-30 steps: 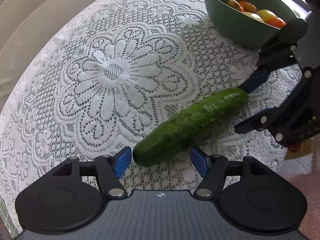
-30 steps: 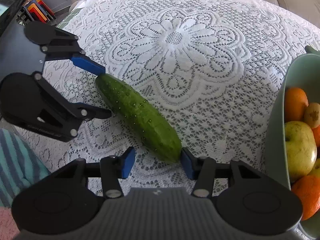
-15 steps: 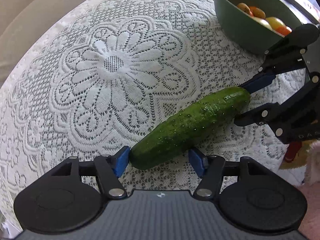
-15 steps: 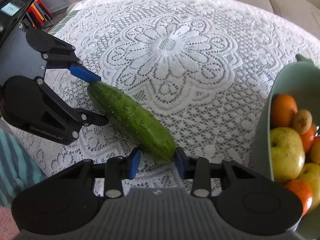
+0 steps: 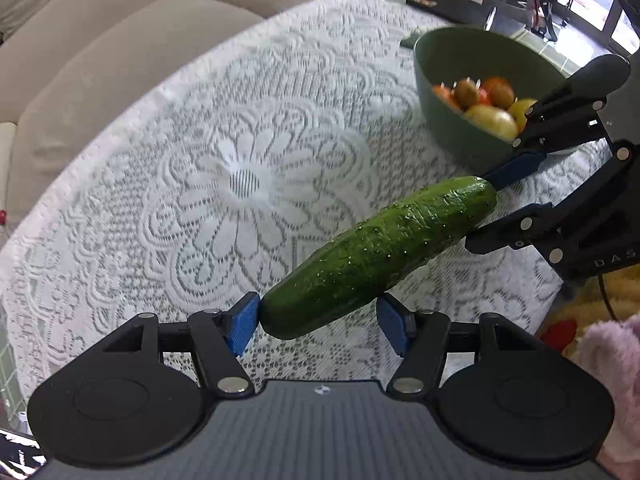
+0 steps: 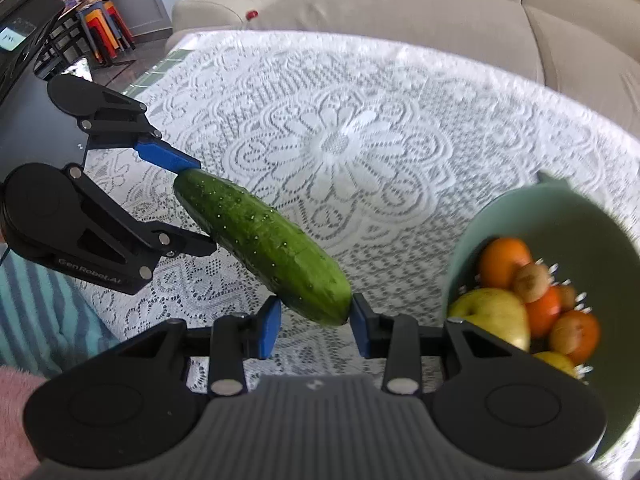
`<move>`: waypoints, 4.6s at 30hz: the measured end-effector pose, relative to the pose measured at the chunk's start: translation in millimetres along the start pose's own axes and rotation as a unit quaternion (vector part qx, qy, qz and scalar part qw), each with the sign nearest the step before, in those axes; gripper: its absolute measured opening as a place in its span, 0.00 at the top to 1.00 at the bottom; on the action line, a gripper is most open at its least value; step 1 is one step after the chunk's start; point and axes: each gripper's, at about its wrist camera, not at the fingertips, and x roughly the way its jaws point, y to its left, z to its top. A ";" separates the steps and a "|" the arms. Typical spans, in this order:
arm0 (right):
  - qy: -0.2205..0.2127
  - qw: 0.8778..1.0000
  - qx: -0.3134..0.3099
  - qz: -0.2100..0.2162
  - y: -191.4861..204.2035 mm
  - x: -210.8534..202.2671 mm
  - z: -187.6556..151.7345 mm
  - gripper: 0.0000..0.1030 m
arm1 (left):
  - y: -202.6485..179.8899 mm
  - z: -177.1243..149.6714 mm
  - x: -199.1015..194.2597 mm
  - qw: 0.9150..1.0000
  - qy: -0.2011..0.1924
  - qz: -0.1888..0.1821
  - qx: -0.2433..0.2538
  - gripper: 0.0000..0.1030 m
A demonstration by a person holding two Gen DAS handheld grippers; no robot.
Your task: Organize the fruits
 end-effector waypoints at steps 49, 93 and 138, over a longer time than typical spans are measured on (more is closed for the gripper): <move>0.004 0.989 0.011 -0.146 -146.7 -22.0 -17.4 0.65 | -102.4 142.8 33.4 0.997 -0.029 -0.005 -0.074 0.38; -0.245 0.958 0.077 -0.124 6.3 -178.5 -57.0 0.10 | -113.3 35.9 -145.0 0.938 -0.243 0.167 -0.185 0.10; -0.180 0.965 0.075 -0.177 30.4 -116.5 -95.0 0.04 | -117.6 -26.0 -97.0 0.928 -0.146 0.171 -0.296 0.09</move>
